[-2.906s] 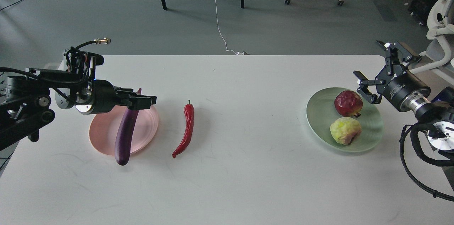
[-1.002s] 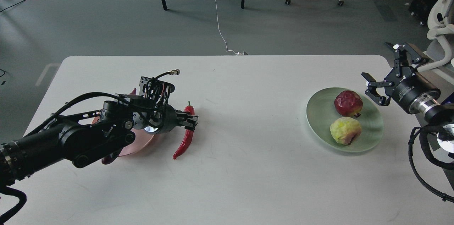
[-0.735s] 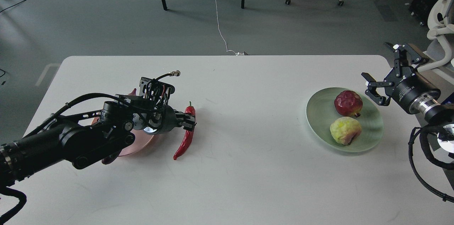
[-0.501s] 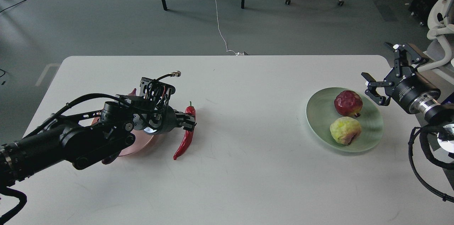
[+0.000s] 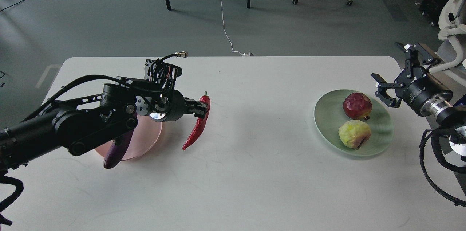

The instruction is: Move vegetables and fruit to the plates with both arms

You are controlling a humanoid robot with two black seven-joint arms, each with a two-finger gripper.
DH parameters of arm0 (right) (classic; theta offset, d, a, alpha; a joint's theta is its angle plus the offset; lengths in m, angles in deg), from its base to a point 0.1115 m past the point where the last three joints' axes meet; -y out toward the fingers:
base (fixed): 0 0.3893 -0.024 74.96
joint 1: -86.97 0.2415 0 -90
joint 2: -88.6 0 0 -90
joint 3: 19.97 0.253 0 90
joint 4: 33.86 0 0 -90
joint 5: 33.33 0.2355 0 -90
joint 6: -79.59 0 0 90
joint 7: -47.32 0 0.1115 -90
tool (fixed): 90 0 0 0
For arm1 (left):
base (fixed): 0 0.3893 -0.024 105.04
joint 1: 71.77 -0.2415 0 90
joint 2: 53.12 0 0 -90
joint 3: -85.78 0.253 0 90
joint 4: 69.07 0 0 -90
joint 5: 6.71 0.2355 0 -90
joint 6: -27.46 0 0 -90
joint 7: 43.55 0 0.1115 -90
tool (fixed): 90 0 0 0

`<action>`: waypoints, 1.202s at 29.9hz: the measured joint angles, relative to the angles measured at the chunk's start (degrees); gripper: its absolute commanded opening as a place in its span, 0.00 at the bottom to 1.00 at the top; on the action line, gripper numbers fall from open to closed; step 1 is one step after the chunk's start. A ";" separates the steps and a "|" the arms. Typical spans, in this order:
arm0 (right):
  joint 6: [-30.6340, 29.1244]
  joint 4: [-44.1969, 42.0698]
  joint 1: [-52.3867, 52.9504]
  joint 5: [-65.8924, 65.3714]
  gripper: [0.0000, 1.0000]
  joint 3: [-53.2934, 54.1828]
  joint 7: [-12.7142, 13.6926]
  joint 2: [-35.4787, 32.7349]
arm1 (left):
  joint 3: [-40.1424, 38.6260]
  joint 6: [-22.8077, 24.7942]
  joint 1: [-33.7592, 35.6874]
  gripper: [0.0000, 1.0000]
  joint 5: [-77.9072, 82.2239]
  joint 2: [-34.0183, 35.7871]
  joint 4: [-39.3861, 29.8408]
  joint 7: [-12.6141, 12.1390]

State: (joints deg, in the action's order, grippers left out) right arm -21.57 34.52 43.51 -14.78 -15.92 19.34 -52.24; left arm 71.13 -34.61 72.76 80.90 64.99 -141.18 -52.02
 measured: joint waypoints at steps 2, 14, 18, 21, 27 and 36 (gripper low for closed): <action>0.00 0.00 0.02 0.00 0.97 0.04 0.00 0.03 | -0.06 0.05 0.69 0.05 0.00 1.73 -0.78 0.40; 0.00 0.00 0.04 0.00 0.97 0.08 0.00 0.04 | 1.79 0.07 -1.45 0.08 0.01 12.14 -1.90 1.51; 0.00 0.00 0.05 0.00 0.97 0.08 0.00 0.04 | 1.82 0.07 -2.07 0.10 0.01 12.92 -1.92 1.57; 0.00 -0.01 0.04 0.00 0.97 0.08 0.00 0.04 | 1.82 0.07 -2.67 0.13 -0.24 13.63 -1.92 1.61; 0.00 0.08 0.17 0.00 0.97 0.08 0.00 0.04 | 1.89 0.07 -3.44 0.45 -0.34 14.03 -1.89 1.68; 0.00 0.17 0.46 0.00 0.97 0.08 -0.03 -0.04 | -1.75 0.07 -3.00 0.98 -0.96 13.93 -1.88 4.30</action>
State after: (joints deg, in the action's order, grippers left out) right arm -21.57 34.69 43.98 -14.79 -15.84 19.30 -52.28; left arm 69.38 -34.54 69.76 79.95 78.93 -143.07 -47.73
